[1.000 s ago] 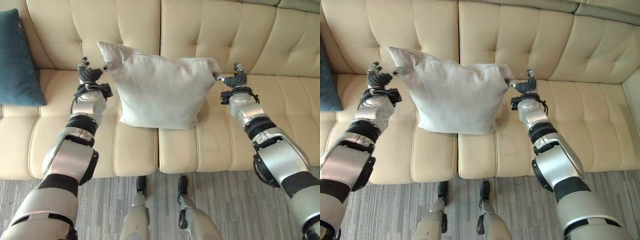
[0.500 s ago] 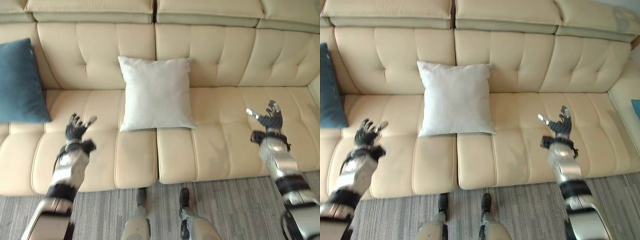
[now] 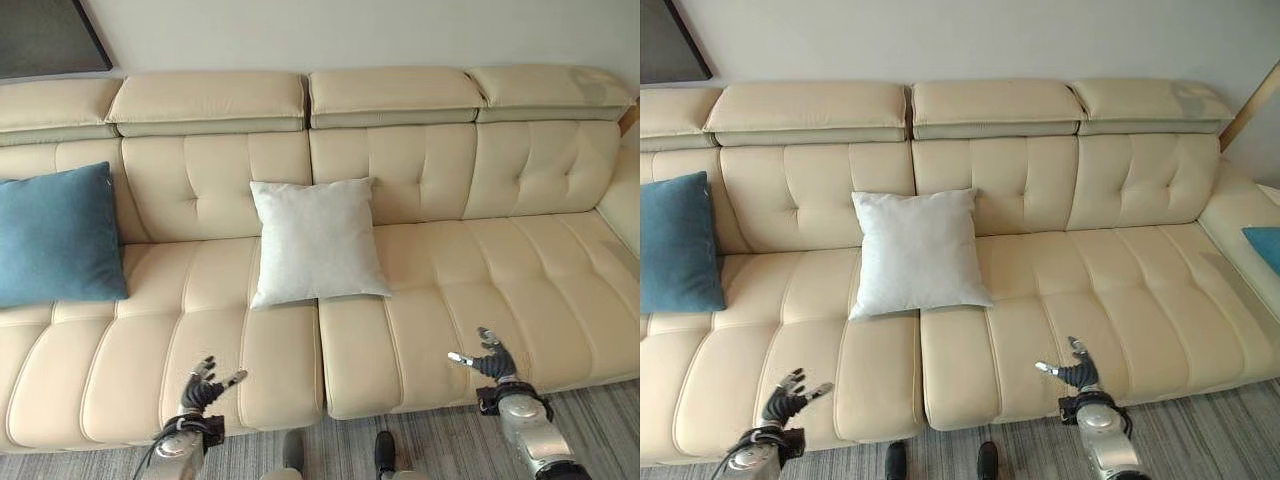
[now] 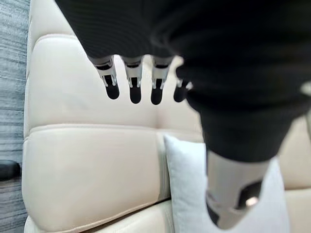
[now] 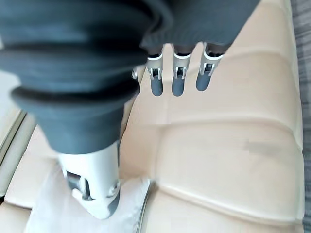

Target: Pick up all the scattered cushions and arrange them neatly on the sofa.

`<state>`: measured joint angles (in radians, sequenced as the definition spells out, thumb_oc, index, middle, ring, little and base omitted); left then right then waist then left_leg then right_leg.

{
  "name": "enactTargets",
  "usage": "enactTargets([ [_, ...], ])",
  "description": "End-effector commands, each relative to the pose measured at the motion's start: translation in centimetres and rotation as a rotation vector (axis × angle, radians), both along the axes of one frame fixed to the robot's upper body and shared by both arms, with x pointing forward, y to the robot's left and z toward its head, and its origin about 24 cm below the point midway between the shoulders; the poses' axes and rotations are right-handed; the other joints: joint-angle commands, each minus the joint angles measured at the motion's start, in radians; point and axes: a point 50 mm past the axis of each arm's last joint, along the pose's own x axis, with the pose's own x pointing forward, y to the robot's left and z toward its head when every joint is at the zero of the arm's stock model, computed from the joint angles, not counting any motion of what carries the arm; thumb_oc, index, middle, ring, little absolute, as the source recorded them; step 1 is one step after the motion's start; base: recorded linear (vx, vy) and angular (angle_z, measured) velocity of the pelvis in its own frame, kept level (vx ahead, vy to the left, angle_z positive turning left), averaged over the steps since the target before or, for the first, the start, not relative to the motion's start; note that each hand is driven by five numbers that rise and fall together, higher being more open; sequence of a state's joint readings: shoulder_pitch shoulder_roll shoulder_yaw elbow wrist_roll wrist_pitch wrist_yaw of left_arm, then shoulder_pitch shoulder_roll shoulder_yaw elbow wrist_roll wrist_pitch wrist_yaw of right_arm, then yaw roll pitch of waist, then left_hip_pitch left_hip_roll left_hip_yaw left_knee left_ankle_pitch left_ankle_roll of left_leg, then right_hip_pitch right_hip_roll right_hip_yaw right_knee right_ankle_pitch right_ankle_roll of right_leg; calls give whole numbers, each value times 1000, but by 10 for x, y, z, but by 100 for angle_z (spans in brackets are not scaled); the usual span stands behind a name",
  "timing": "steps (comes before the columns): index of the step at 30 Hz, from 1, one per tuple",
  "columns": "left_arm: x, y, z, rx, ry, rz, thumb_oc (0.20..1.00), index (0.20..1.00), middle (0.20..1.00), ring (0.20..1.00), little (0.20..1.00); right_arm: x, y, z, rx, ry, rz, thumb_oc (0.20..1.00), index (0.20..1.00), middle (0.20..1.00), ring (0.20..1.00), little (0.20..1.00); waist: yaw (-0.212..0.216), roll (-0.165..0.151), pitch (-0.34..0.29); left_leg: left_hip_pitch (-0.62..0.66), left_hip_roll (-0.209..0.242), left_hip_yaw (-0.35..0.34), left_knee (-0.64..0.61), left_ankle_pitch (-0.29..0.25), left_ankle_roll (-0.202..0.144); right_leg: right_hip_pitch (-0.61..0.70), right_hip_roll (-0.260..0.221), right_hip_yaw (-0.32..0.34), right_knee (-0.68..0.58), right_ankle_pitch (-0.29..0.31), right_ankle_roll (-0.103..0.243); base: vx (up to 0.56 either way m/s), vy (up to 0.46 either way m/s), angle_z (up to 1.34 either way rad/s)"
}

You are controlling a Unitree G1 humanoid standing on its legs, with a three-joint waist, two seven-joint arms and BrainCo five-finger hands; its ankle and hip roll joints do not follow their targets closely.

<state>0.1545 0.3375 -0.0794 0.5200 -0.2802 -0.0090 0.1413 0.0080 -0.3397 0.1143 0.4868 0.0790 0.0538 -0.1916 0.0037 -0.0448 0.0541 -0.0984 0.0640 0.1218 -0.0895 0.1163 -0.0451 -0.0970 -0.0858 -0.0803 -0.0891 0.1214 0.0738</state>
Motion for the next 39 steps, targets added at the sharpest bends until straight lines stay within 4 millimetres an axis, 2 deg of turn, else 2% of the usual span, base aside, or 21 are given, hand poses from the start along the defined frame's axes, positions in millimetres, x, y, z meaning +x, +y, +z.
enactTargets([
  [1,30,8,20,85,-93,-63,1000,1000,1000,1000,1000,27,-3,23,-30,-111,39,1000,1000,1000,1000,1000,1,-25,8,66,-35,-22,2,-129,10,66,-58,-17,2,-66,101,-39,70,1],
  [4,35,3,22,90,-108,-95,1000,1000,1000,1000,1000,24,1,20,-10,-106,39,1000,1000,1000,1000,1000,-1,-29,18,65,-44,-26,2,-128,17,70,-65,-22,6,-61,103,-98,84,1],
  [5,43,1,30,120,-140,-127,1000,1000,1000,1000,1000,23,5,19,5,-112,35,1000,1000,1000,1000,1000,-7,-31,47,54,-49,-25,2,-125,25,34,-70,-17,44,-58,108,-145,59,0],
  [9,47,5,36,148,-159,-127,1000,1000,1000,1000,1000,23,10,18,20,-115,34,1000,1000,1000,1000,1000,-9,-26,85,42,-40,-7,2,-117,31,-22,-62,-6,123,-65,112,-175,17,-5],
  [13,46,8,36,149,-155,-120,1000,1000,1000,1000,1000,18,11,12,76,-101,1,1000,1000,1000,1000,1000,-10,-7,90,17,-25,14,2,-96,37,-12,-39,17,231,-132,88,-168,5,-26],
  [14,42,9,32,134,-139,-108,1000,1000,1000,1000,1000,16,10,9,92,-90,-4,1000,1000,1000,1000,1000,-2,-3,83,8,-22,27,2,-91,39,8,-31,31,268,-165,81,-126,-7,-25],
  [18,37,9,26,115,-112,-94,1000,1000,1000,1000,1000,13,10,6,89,-70,8,1000,1000,1000,1000,1000,12,-12,73,-10,-24,43,2,-76,36,48,-22,42,268,-182,79,-134,-68,-18],
  [19,34,9,24,102,-102,-76,1000,1000,1000,1000,1000,13,12,3,76,-44,25,1000,1000,1000,1000,1000,36,-24,67,-31,-21,64,2,-59,31,92,-20,26,211,-203,72,-178,-149,-37],
  [22,35,8,22,95,-93,-80,1000,1000,1000,1000,1000,16,13,0,41,-10,58,1000,1000,1000,1000,1000,45,-30,55,-43,1,77,2,-25,15,121,2,28,113,-217,48,-140,-223,-42],
  [25,40,5,23,84,-102,-82,1000,1000,1000,1000,1000,22,14,8,28,-48,80,1000,1000,1000,1000,1000,38,-13,80,-71,37,61,8,35,-14,132,49,24,75,-230,15,-172,-248,-12],
  [29,47,0,25,81,-120,-89,1000,1000,1000,1000,1000,26,13,12,21,-68,82,1000,1000,1000,1000,1000,32,6,102,-99,56,41,14,76,-43,123,66,-7,86,-238,0,-166,-150,20],
  [31,52,-4,27,66,-138,-88,1000,1000,1000,1000,1000,29,15,14,17,-74,92,1000,1000,1000,1000,1000,31,6,119,-103,45,6,44,51,-41,94,60,-19,116,-232,-7,-225,-97,25],
  [33,49,-7,26,62,-133,-102,1000,1000,1000,1000,1000,29,16,15,17,-78,110,1000,1000,1000,1000,1000,19,-15,114,-75,19,-20,152,-54,-16,77,29,-32,121,-207,-7,-159,-54,25],
  [34,49,-7,26,62,-133,-102,1000,1000,1000,1000,1000,29,16,16,17,-79,110,1000,1000,1000,1000,1000,18,-14,112,-81,20,-21,154,-54,-16,73,30,-33,120,-205,-7,-89,-22,26],
  [35,48,-8,25,53,-133,-104,1000,1000,1000,1000,1000,29,18,15,23,-78,115,1000,1000,1000,1000,1000,14,-22,111,-65,7,-30,198,-101,-9,71,20,-33,116,-198,-9,-70,-14,10],
  [37,45,-10,23,32,-125,-98,1000,1000,1000,1000,1000,28,19,15,36,-82,112,1000,1000,1000,1000,1000,4,-25,103,-30,-8,-34,236,-158,-4,70,13,-37,98,-189,-8,-56,15,-18],
  [39,41,-14,18,15,-106,-98,1000,1000,1000,1000,1000,23,19,10,54,-65,93,1000,1000,1000,1000,1000,-14,-5,71,35,-9,-23,164,-155,0,64,29,-40,83,-184,-5,36,86,16],
])
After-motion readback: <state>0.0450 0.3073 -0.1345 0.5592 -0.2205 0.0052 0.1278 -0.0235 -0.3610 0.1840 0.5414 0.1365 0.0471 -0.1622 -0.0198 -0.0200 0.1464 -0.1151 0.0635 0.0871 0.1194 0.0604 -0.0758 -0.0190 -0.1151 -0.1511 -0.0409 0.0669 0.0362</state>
